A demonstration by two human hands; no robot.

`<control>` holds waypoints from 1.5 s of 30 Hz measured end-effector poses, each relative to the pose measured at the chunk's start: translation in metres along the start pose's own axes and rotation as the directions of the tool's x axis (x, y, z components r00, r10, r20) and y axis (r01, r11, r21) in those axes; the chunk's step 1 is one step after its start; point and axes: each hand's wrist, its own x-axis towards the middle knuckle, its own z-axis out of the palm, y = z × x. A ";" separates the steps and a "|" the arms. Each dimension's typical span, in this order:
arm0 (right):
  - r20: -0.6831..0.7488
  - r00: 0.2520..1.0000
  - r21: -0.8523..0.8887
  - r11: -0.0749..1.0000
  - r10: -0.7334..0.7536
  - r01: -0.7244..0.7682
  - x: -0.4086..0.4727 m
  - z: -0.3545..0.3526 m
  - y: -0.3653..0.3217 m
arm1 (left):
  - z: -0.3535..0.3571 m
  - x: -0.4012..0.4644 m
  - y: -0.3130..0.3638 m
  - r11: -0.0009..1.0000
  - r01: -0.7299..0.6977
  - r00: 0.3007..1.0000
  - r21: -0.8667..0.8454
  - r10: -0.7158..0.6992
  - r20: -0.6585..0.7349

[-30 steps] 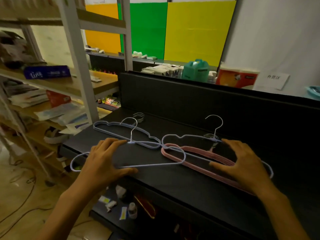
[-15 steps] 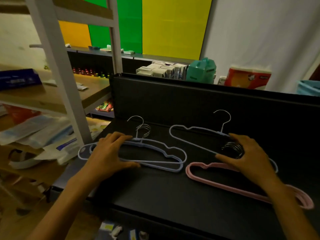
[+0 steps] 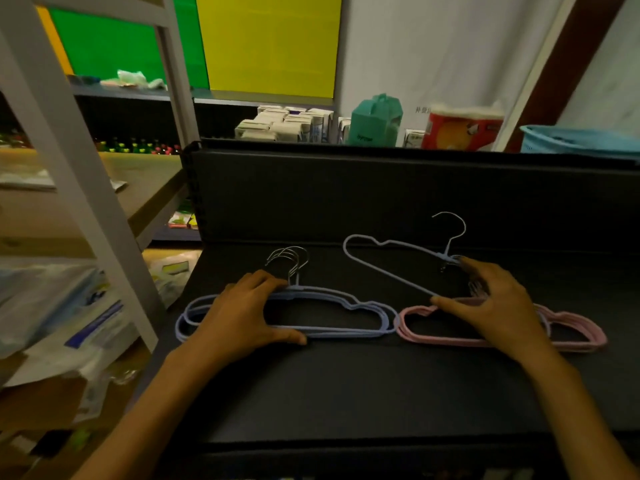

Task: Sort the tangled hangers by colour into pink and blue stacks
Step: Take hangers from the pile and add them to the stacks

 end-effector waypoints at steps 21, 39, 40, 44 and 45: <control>0.064 0.998 -0.035 0.999 -0.022 0.024 0.013 0.012 0.008 | 0.006 -0.010 -0.002 0.999 0.036 0.999 -0.029 -0.037 -0.032; 0.037 0.995 -0.032 0.995 -0.097 0.098 0.007 0.014 -0.010 | 0.007 -0.010 -0.001 0.999 0.041 0.999 0.013 -0.041 -0.019; 0.032 0.994 -0.033 0.994 -0.101 0.102 0.006 0.014 -0.010 | 0.008 -0.011 -0.002 0.999 0.041 0.999 0.016 -0.041 -0.023; 0.021 0.995 -0.037 0.994 -0.101 0.102 0.002 0.013 -0.011 | 0.009 -0.011 -0.002 1.000 0.030 0.999 0.003 -0.030 -0.042; 0.020 0.995 -0.035 0.995 -0.097 0.098 0.002 0.012 -0.011 | 0.009 -0.011 -0.002 1.000 0.028 0.999 -0.005 -0.028 -0.045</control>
